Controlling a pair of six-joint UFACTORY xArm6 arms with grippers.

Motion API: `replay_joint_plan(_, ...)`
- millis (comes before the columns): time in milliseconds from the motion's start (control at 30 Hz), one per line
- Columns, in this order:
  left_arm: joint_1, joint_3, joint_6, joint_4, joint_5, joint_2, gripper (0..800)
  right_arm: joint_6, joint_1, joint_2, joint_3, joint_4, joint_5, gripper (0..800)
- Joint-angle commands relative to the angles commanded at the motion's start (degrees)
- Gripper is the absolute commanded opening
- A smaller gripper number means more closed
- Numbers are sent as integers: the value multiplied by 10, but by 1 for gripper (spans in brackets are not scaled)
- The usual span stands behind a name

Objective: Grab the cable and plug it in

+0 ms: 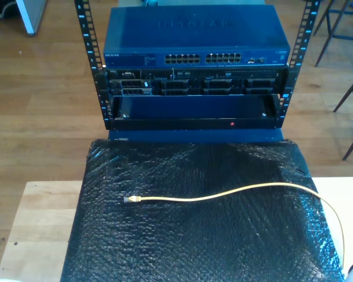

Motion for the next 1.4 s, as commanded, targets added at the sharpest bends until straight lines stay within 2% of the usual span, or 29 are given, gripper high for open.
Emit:
replay_joint_plan(167, -1, -29, -25, 2, 48, -28, 800, 15, 0, 2, -51, -1, 67, 798)
replay_joint_plan(400, -9, -120, -71, 1, 176, -25, 800, 78, 1, 4, -113, 4, 111, 798)
replay_joint_plan(567, -70, -170, -142, 1, 227, -26, 800, 132, 5, 5, -156, 5, 144, 797)
replay_joint_plan(700, -118, -206, -207, -11, 254, -25, 800, 189, 28, 12, -196, 21, 171, 797)
replay_joint_plan(933, -181, -260, -278, -57, 292, -23, 800, 295, 95, 43, -281, 40, 221, 792)
replay_joint_plan(1167, -233, -287, -338, -63, 329, -22, 800, 382, 171, 62, -361, 59, 278, 793)
replay_joint_plan(1400, -289, -290, -396, -64, 335, -18, 800, 451, 222, 83, -433, 127, 331, 791)
